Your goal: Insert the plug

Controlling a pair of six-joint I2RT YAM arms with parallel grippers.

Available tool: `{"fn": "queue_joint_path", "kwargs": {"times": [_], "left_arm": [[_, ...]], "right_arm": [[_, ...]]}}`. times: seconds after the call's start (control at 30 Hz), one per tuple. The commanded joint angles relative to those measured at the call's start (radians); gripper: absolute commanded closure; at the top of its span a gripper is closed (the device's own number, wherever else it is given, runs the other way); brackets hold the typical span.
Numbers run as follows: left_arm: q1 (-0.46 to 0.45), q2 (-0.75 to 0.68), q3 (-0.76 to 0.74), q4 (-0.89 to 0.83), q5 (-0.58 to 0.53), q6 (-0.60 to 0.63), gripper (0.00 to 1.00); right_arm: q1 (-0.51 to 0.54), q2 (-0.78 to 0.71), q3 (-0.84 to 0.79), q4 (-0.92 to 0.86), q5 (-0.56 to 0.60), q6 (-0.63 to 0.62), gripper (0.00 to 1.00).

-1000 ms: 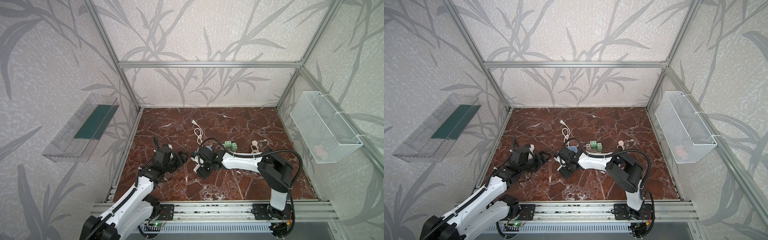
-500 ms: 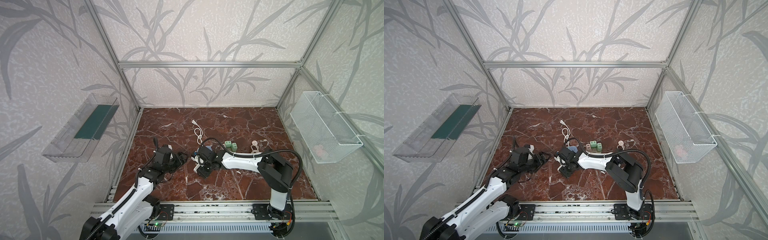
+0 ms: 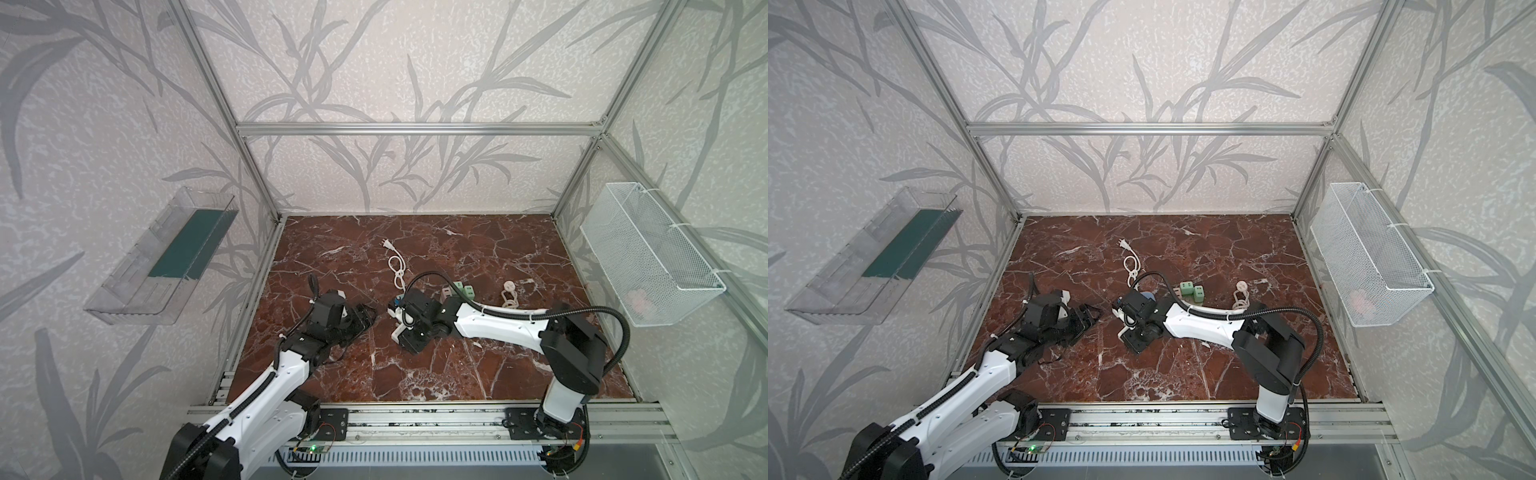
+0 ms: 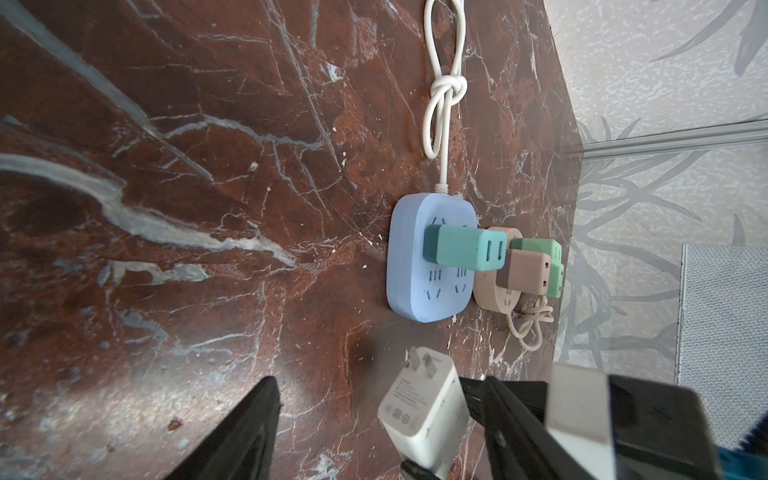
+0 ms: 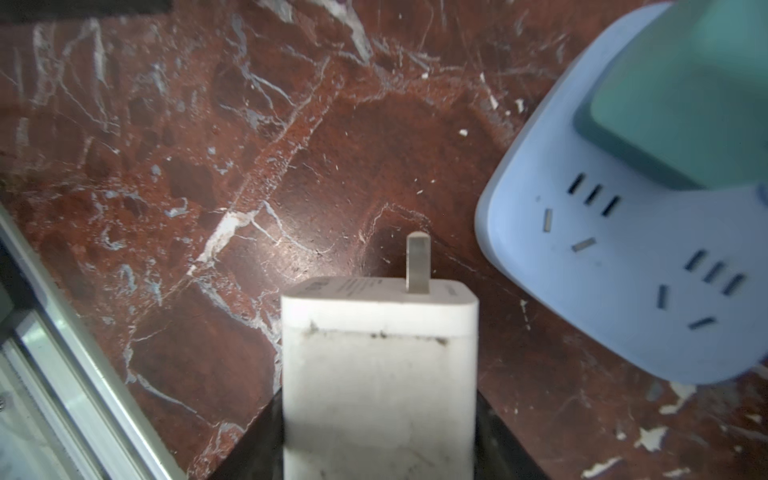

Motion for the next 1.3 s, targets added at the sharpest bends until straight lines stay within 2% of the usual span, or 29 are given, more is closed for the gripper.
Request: {"fn": "queue_joint_path", "kwargs": {"times": [0.0,0.47,0.63,0.9,1.1,1.27], "left_arm": [[-0.002,-0.004,-0.002,0.022,0.006,-0.014,0.25],[-0.004,0.000,-0.024,0.150,0.103,-0.083,0.26],[-0.005,-0.008,-0.033,0.197,0.126,-0.108,0.31],[-0.038,0.054,-0.068,0.406,0.220,-0.171,0.34],[-0.057,0.137,-0.109,0.682,0.272,-0.316,0.35],[-0.075,0.188,-0.106,0.740,0.288,-0.329,0.37]], "right_arm": [[0.006,-0.068,0.009,-0.047,0.042,-0.010,1.00],[0.001,-0.186,0.015,-0.106,0.139,-0.042,1.00],[-0.014,-0.221,0.015,-0.115,0.136,-0.041,1.00],[-0.019,-0.285,0.003,-0.082,0.132,-0.069,1.00],[-0.020,-0.297,0.009,-0.092,0.144,-0.093,1.00],[-0.020,-0.284,0.029,-0.097,0.149,-0.097,1.00]]}}
